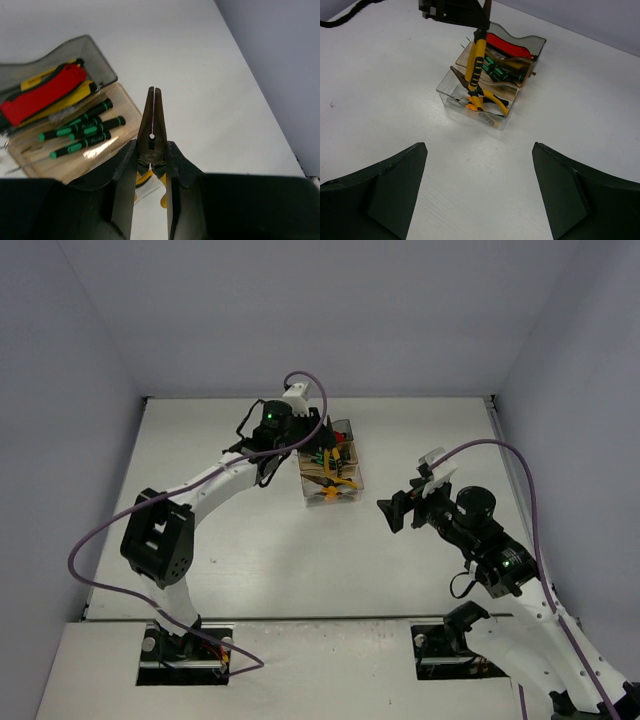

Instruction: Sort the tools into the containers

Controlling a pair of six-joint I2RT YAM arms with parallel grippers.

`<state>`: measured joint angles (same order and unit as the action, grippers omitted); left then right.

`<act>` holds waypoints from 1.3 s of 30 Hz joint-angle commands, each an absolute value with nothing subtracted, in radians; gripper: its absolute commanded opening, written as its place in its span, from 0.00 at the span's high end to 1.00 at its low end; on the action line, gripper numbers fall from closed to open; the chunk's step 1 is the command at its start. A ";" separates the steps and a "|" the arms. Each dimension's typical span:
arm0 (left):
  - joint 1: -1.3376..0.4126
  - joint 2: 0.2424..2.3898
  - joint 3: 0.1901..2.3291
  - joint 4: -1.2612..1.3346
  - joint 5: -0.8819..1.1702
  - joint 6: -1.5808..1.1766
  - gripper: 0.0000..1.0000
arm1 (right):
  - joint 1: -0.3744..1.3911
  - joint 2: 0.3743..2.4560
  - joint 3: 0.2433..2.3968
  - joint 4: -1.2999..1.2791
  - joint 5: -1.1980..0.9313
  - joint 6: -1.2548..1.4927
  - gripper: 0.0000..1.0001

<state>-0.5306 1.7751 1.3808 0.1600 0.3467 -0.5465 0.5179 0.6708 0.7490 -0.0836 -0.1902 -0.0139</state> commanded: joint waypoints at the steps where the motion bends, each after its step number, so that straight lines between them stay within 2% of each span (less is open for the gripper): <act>1: -0.532 1.784 1.466 0.393 0.416 -0.428 1.00 | 0.522 0.651 0.750 -0.060 -0.190 0.000 0.16; 12: -0.541 1.880 1.423 0.643 0.479 -0.439 1.00 | 0.523 0.676 0.756 -0.073 -0.192 0.000 0.16; 18: -0.546 1.835 1.364 0.681 0.454 -0.504 1.00 | 0.522 0.691 0.758 -0.075 -0.202 -0.001 0.16; 27: -0.592 1.600 1.152 0.612 -0.062 -0.686 1.00 | 0.522 0.689 0.755 -0.074 -0.167 0.000 0.16; 35: -0.702 1.592 1.138 0.513 -0.493 -0.954 1.00 | 0.520 0.668 0.755 -0.075 -0.160 0.035 0.16; 39: -0.762 1.615 1.142 0.460 -0.633 -1.133 1.00 | 0.522 0.651 0.748 -0.078 -0.155 0.040 0.16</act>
<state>-0.7155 1.6367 1.1095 0.4572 -0.3738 -0.8711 0.5179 0.6688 0.7474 -0.1326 -0.1779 0.0200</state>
